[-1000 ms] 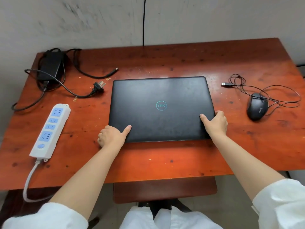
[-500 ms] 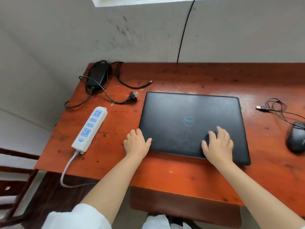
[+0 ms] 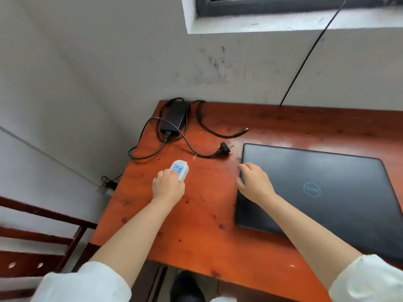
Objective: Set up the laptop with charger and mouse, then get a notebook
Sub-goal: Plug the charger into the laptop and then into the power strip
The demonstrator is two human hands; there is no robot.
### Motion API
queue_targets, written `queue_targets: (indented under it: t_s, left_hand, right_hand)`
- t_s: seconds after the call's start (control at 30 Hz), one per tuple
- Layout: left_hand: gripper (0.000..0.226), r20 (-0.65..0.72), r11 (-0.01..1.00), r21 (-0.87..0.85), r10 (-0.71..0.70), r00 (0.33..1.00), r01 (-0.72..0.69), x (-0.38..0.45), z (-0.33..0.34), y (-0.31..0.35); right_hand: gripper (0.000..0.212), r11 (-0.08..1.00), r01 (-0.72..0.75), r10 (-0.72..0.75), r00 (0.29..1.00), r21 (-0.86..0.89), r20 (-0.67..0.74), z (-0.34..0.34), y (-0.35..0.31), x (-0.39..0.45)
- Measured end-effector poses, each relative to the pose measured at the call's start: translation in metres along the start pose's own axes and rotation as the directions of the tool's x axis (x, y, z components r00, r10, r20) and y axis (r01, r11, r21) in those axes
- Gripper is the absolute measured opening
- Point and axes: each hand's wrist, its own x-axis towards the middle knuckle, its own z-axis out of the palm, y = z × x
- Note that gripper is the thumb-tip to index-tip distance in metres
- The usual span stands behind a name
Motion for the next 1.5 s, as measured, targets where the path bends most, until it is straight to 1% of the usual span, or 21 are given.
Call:
queue_targets:
  t_s: [0.13, 0.23, 0.33, 0.43, 0.53, 0.67, 0.8, 0.87, 0.93, 0.97, 1.03, 1.1, 1.17, 1.2, 1.23, 1.3, 1.37, 1.4, 1.43, 1.47, 1.5]
  left_hand:
    - [0.026, 0.002, 0.987, -0.007, 0.158, 0.987, -0.158, 0.064, -0.009, -0.029]
    - [0.029, 0.002, 0.961, -0.004, 0.275, 0.961, -0.275, 0.107, -0.016, -0.036]
    - [0.030, -0.008, 0.934, -0.052, 0.355, 0.935, -0.355, 0.137, -0.021, -0.027]
    - [0.029, -0.004, 0.903, -0.121, 0.415, 0.910, -0.412, 0.154, -0.016, -0.010]
    - [0.032, -0.021, 0.847, -0.133, 0.517, 0.856, -0.515, 0.169, -0.004, 0.015]
    - [0.026, -0.043, 0.782, -0.149, 0.606, 0.794, -0.605, 0.187, 0.005, 0.054]
    - [0.027, 0.015, 0.768, -0.165, 0.629, 0.777, -0.619, 0.196, 0.016, 0.091]
    - [0.026, 0.039, 0.763, -0.127, 0.643, 0.765, -0.634, 0.202, 0.023, 0.105]
    - [0.028, 0.024, 0.757, -0.070, 0.652, 0.758, -0.649, 0.210, 0.029, 0.115]
    - [0.028, 0.010, 0.743, -0.036, 0.669, 0.744, -0.668, 0.214, 0.032, 0.118]
    - [0.026, 0.010, 0.696, 0.002, 0.718, 0.696, -0.718, 0.219, 0.034, 0.120]
    - [0.028, 0.062, 0.658, -0.020, 0.752, 0.656, -0.753, 0.222, 0.032, 0.118]
    - [0.033, 0.122, 0.626, -0.098, 0.779, 0.615, -0.773, 0.222, 0.026, 0.114]
    - [0.034, 0.130, 0.603, -0.157, 0.797, 0.589, -0.782, 0.221, 0.021, 0.110]
    - [0.036, 0.113, 0.572, -0.208, 0.820, 0.562, -0.793, 0.218, 0.016, 0.106]
    - [0.035, 0.010, 0.477, -0.247, 0.872, 0.490, -0.844, 0.209, 0.005, 0.096]
    - [0.030, -0.074, 0.343, -0.200, 0.929, 0.363, -0.918, 0.198, 0.001, 0.085]
    - [0.029, -0.063, 0.292, -0.138, 0.951, 0.302, -0.947, 0.193, 0.001, 0.080]
    - [0.029, -0.025, 0.268, -0.070, 0.963, 0.270, -0.961, 0.189, 0.004, 0.076]
    - [0.030, 0.015, 0.272, -0.026, 0.962, 0.271, -0.962, 0.186, 0.008, 0.074]
    - [0.031, 0.039, 0.289, -0.011, 0.957, 0.288, -0.957, 0.183, 0.012, 0.074]
  right_hand:
    - [0.034, 0.987, -0.158, 0.159, 0.987, 0.031, -0.029, 0.012, -0.035, 0.045]
    - [0.033, 0.948, -0.310, 0.314, 0.948, 0.068, -0.059, 0.017, -0.048, 0.069]
    - [0.032, 0.907, -0.418, 0.420, 0.903, 0.041, -0.087, 0.022, -0.044, 0.083]
    - [0.030, 0.865, -0.499, 0.502, 0.852, 0.060, -0.153, 0.024, -0.030, 0.094]
    - [0.035, 0.854, -0.520, 0.507, 0.831, 0.008, -0.229, 0.025, -0.007, 0.101]
    - [0.046, 0.835, -0.532, 0.504, 0.841, -0.140, -0.196, 0.035, 0.024, 0.096]
    - [0.044, 0.856, -0.511, 0.479, 0.843, -0.085, -0.243, 0.044, 0.032, 0.096]
    - [0.042, 0.861, -0.507, 0.477, 0.836, -0.047, -0.271, 0.046, 0.033, 0.095]
    - [0.041, 0.865, -0.502, 0.473, 0.828, -0.021, -0.300, 0.046, 0.033, 0.094]
    - [0.040, 0.865, -0.502, 0.472, 0.825, -0.017, -0.311, 0.046, 0.033, 0.094]
    - [0.040, 0.867, -0.499, 0.467, 0.821, -0.014, -0.328, 0.046, 0.032, 0.095]
    - [0.040, 0.869, -0.494, 0.463, 0.820, -0.008, -0.336, 0.046, 0.032, 0.095]
    - [0.040, 0.868, -0.497, 0.464, 0.816, -0.005, -0.345, 0.046, 0.032, 0.096]
    - [0.040, 0.866, -0.500, 0.468, 0.812, -0.004, -0.348, 0.046, 0.032, 0.096]
    - [0.040, 0.864, -0.504, 0.472, 0.809, 0.000, -0.350, 0.046, 0.031, 0.096]
    - [0.040, 0.860, -0.510, 0.480, 0.804, 0.009, -0.351, 0.046, 0.031, 0.096]
    - [0.041, 0.860, -0.511, 0.483, 0.806, 0.011, -0.343, 0.045, 0.031, 0.096]
    - [0.041, 0.860, -0.511, 0.485, 0.806, 0.016, -0.340, 0.045, 0.031, 0.095]
    - [0.041, 0.860, -0.510, 0.487, 0.805, 0.023, -0.338, 0.045, 0.031, 0.095]
    - [0.041, 0.861, -0.508, 0.487, 0.805, 0.031, -0.339, 0.044, 0.031, 0.095]
    - [0.041, 0.862, -0.506, 0.487, 0.804, 0.038, -0.341, 0.044, 0.031, 0.095]
